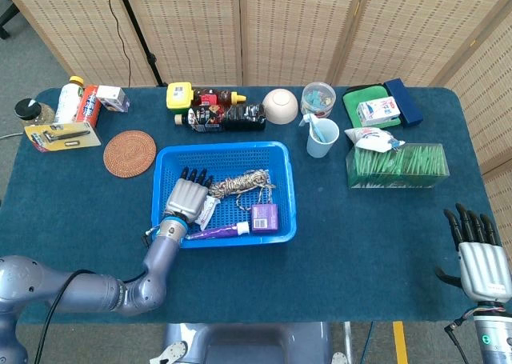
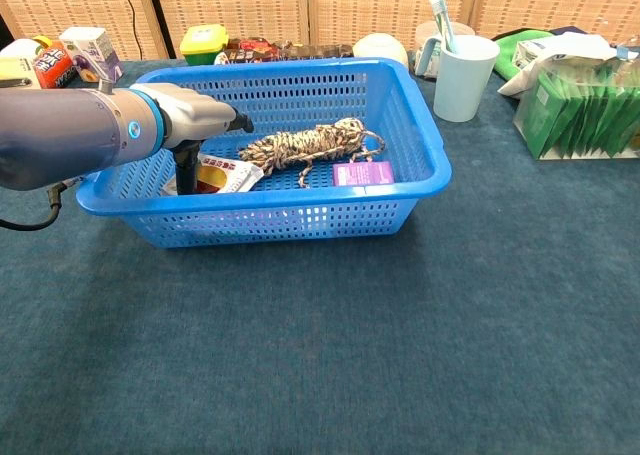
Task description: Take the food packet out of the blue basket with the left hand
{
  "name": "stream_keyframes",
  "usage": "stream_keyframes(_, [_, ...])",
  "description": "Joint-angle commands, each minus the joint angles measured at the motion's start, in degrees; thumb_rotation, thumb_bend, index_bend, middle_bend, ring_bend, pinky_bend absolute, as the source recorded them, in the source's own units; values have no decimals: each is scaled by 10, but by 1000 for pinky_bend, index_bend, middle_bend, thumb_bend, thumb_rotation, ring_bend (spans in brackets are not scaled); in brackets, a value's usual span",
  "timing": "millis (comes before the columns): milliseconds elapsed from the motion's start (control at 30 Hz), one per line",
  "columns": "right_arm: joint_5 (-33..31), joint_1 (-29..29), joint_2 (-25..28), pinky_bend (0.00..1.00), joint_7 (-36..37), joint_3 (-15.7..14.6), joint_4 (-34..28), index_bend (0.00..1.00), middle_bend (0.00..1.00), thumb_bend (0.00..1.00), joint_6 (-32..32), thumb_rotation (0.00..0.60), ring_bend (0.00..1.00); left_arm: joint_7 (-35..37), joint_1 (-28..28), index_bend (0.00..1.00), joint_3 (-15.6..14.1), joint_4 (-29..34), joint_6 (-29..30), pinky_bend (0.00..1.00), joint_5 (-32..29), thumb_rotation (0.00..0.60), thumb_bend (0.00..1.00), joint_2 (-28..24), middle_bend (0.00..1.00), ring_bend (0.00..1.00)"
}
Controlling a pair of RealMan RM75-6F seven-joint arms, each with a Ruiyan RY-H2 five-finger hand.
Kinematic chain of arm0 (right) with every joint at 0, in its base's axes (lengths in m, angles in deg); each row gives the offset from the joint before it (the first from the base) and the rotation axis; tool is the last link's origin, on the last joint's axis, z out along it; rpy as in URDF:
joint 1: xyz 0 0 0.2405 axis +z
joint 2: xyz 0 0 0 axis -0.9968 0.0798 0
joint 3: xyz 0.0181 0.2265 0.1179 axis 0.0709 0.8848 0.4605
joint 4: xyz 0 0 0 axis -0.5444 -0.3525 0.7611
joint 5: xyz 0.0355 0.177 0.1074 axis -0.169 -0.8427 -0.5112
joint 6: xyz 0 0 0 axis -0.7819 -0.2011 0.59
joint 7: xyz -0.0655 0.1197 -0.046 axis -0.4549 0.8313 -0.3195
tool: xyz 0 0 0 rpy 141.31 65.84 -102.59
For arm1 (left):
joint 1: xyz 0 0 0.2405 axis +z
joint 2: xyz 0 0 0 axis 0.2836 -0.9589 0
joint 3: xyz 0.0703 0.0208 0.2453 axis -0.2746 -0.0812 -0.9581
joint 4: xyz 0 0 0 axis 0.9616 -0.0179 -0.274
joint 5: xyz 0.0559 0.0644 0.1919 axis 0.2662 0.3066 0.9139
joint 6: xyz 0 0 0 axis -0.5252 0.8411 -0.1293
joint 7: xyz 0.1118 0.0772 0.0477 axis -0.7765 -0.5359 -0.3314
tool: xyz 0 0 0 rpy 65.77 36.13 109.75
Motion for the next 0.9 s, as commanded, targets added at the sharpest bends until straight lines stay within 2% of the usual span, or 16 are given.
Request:
stream_keyframes(33, [0, 0, 0, 0, 1, 0, 0, 0, 0, 0, 0, 600, 0, -4, 0, 0, -2, -10, 4, 117, -3, 600, 0, 9, 0, 0])
stream_keyframes(167, [-1, 1, 1, 0, 4, -1, 0, 0, 0, 0, -2, 600, 0, -16, -4, 0, 3, -10, 4, 184, -26, 600, 13, 11, 0, 11])
stream_keyframes(267, [0, 2, 1, 0, 5, -2, 0, 0, 0, 0, -3, 600, 0, -25, -7, 14, 6, -7, 8, 260, -39, 600, 52, 10, 46, 108])
stream_keyframes(400, [1, 2, 2, 0, 6, -3, -1, 0, 0, 0, -4, 600, 0, -25, -6, 169, 8, -10, 17, 362, -32, 600, 131, 13, 194, 239])
stream_keyframes(700, [1, 3, 2, 0, 6, -4, 0, 0, 0, 0, -4, 600, 0, -17, 0, 397, 11, -15, 26, 473, -12, 600, 274, 18, 374, 380])
stream_keyframes(900, [0, 4, 1, 0, 5, -4, 0, 0, 0, 0, -4, 600, 0, -15, 4, 435, 12, -14, 32, 492, -1, 600, 318, 17, 402, 405])
